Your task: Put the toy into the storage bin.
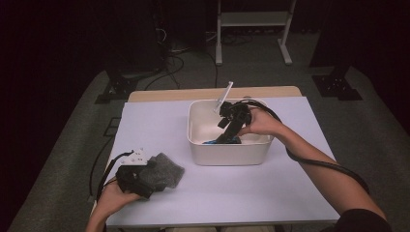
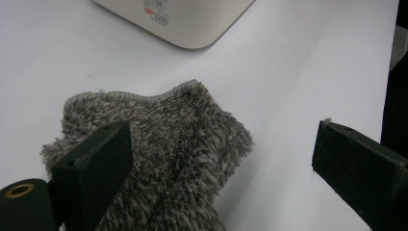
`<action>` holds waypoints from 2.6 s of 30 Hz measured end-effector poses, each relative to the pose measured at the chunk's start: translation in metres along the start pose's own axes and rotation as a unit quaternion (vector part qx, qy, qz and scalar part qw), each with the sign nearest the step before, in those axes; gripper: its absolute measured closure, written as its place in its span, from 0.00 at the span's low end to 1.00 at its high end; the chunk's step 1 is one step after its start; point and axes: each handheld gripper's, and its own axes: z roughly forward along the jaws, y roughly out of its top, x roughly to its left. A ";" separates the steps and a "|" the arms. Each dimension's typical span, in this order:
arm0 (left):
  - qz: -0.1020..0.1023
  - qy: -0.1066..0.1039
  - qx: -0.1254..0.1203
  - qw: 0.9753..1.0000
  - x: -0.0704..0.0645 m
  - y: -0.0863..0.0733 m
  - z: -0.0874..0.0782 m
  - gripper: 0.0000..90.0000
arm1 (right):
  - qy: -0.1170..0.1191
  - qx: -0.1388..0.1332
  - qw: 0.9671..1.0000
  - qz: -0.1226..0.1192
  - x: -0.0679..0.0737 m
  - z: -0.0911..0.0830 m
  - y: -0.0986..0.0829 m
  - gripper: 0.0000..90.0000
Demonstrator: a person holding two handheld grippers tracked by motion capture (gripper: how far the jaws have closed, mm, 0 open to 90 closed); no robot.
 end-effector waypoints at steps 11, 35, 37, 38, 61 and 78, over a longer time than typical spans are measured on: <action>0.000 0.002 0.002 1.000 -0.001 -0.002 -0.002 0.07 | -0.014 -0.015 1.000 0.000 0.008 -0.021 -0.002 0.31; -0.002 0.006 -0.001 1.000 -0.003 -0.004 -0.002 0.07 | -0.044 -0.046 0.998 0.008 0.032 -0.068 -0.019 0.29; -0.002 0.006 0.000 1.000 -0.003 -0.004 -0.002 0.07 | -0.047 -0.045 0.998 0.011 0.034 -0.071 -0.022 0.28; -0.003 0.006 0.000 1.000 -0.003 -0.004 -0.001 0.07 | -0.051 -0.045 0.998 0.010 0.034 -0.072 -0.024 0.28; -0.003 0.004 0.005 1.000 -0.003 -0.004 0.002 0.07 | -0.076 -0.075 0.994 0.032 0.048 -0.102 -0.059 0.27; -0.006 0.004 0.009 1.000 -0.002 -0.004 0.005 0.07 | -0.086 -0.098 0.990 0.057 0.055 -0.116 -0.099 0.26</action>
